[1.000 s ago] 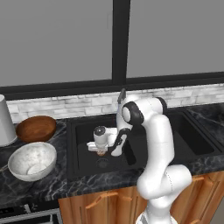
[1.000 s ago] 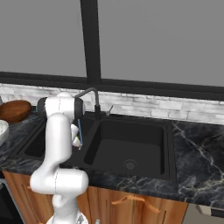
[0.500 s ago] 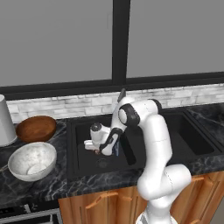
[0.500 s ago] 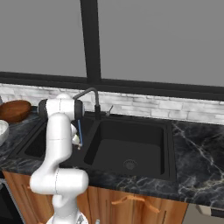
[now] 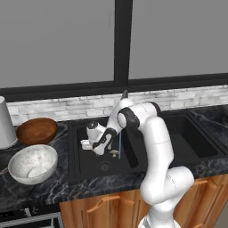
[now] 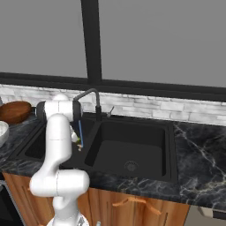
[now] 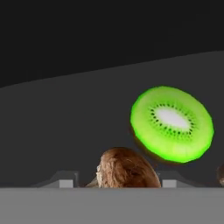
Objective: Pick the mushrooms from the sink and place them in one bowl. Place the kiwi in the other bowl. Then turn off the sink faucet.
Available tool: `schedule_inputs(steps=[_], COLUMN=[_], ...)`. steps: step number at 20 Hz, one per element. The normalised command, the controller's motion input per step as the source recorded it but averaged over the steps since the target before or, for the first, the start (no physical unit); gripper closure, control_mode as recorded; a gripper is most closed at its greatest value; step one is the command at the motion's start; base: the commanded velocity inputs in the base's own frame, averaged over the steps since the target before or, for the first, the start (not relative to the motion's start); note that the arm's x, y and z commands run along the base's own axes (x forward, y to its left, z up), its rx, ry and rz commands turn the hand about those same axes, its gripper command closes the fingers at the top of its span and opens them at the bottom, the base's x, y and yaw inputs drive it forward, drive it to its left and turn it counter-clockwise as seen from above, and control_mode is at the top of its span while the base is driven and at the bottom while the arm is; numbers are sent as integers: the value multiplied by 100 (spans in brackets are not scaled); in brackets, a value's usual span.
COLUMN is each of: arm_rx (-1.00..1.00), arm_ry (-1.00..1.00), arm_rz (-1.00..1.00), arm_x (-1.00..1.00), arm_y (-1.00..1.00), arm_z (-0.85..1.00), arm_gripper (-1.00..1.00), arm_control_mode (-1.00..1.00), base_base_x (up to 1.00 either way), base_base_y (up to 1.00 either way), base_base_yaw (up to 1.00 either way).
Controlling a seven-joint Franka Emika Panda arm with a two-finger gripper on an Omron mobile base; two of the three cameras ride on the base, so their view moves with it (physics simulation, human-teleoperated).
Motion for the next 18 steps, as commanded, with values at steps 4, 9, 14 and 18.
schedule_inputs(steps=[4,9,14,18], arm_rx=[1,0,1,2], arm_ry=[-9,-16,-13,-10], arm_rz=[-2,-7,-4,-3], arm_x=[-35,-48,-43,-28], arm_y=[0,0,-4,-10], arm_z=[12,53,77,98], arm_gripper=[100,100,100,100], arm_control_mode=[-100,-100,-100,-100], base_base_x=[0,0,0,0], base_base_y=[0,0,0,0], base_base_yaw=[0,0,0,0])
